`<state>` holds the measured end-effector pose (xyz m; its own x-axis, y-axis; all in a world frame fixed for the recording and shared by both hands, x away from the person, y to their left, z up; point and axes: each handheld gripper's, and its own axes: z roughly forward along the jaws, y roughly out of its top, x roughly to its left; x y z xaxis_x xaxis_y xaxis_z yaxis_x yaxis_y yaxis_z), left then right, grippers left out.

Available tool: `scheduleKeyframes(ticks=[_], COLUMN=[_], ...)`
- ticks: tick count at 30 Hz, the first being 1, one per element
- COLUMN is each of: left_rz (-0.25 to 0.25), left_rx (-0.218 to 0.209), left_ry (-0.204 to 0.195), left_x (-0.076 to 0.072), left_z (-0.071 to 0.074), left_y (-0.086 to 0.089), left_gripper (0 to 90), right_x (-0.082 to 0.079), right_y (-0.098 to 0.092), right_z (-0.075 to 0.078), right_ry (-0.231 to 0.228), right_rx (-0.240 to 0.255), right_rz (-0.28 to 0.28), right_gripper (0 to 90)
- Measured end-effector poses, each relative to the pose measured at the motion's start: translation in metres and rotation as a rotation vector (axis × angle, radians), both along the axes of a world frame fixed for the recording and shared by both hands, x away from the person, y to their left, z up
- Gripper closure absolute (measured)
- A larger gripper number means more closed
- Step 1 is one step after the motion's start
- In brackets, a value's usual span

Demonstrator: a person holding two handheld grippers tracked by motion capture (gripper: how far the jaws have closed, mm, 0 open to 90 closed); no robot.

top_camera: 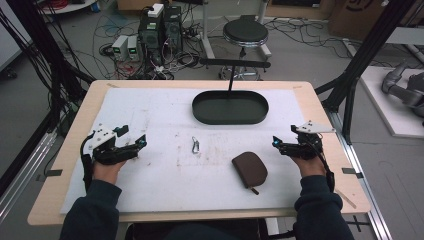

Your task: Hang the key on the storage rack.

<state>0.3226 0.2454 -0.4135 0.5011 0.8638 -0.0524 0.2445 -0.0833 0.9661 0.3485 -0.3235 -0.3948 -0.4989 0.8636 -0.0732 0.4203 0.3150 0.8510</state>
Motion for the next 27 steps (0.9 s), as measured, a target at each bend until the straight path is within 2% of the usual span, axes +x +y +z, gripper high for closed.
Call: scheduleKeyframes(ticks=[27], left_rz=[0.004], left_rx=[0.001], left_ry=[-0.005], left_x=[-0.0007], left_z=[0.0004], left_y=[0.0018], left_gripper=[23.0], right_x=[-0.0011], right_y=[0.0011], right_z=[0.0004], right_ry=[0.000], right_rx=[-0.002], right_rz=[-0.002], right_gripper=[18.1])
